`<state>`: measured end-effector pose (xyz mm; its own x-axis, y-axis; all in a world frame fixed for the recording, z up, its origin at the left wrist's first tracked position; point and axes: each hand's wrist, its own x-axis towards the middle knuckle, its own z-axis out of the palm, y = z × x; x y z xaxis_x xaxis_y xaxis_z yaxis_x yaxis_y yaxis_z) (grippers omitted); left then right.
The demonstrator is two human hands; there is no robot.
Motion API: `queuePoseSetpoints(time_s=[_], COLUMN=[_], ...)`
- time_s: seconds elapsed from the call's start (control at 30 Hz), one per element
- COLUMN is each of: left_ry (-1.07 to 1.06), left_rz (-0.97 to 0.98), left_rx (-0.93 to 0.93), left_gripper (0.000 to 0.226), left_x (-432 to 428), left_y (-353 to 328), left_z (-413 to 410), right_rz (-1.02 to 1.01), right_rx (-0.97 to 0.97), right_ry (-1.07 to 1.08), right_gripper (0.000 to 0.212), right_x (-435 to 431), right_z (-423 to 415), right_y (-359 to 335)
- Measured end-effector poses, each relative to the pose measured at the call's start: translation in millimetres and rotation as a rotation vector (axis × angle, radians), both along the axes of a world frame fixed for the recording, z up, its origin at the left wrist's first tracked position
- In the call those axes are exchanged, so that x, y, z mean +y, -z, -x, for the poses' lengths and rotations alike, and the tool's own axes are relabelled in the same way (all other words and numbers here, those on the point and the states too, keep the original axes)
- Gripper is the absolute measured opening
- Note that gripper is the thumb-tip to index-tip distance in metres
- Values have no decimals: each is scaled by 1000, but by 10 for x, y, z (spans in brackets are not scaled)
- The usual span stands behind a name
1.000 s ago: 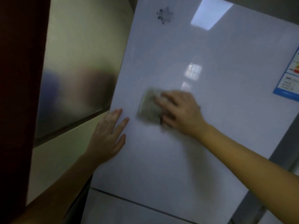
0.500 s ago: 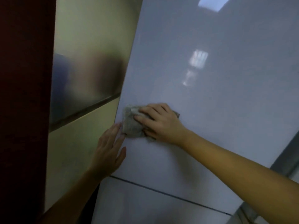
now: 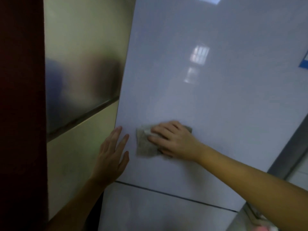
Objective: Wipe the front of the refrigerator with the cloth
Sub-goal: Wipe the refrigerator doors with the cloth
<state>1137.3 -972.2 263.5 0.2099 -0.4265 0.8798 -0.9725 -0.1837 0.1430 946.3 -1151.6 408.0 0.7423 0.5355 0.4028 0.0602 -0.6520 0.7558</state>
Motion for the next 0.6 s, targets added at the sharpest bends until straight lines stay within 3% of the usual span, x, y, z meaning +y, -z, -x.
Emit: queuePoseSetpoints(time_s=[0.1, 0.3, 0.5, 0.6], left_ry=[-47, -98, -127, -124], left_rz=[-23, -119, -112, -117], left_rx=[-18, 9, 43, 14], left_gripper=[54, 56, 56, 56], left_x=[74, 125, 36, 40], left_y=[20, 195, 317, 444], left_z=[20, 181, 229, 142], right_rz=[1, -265, -102, -65], right_rx=[-4, -365, -131, -126], right_ry=[24, 106, 0, -40], right_gripper=[36, 45, 43, 39], right_x=[-121, -132, -202, -230], right_z=[219, 387, 266, 255], right_y=[22, -494, 260, 410])
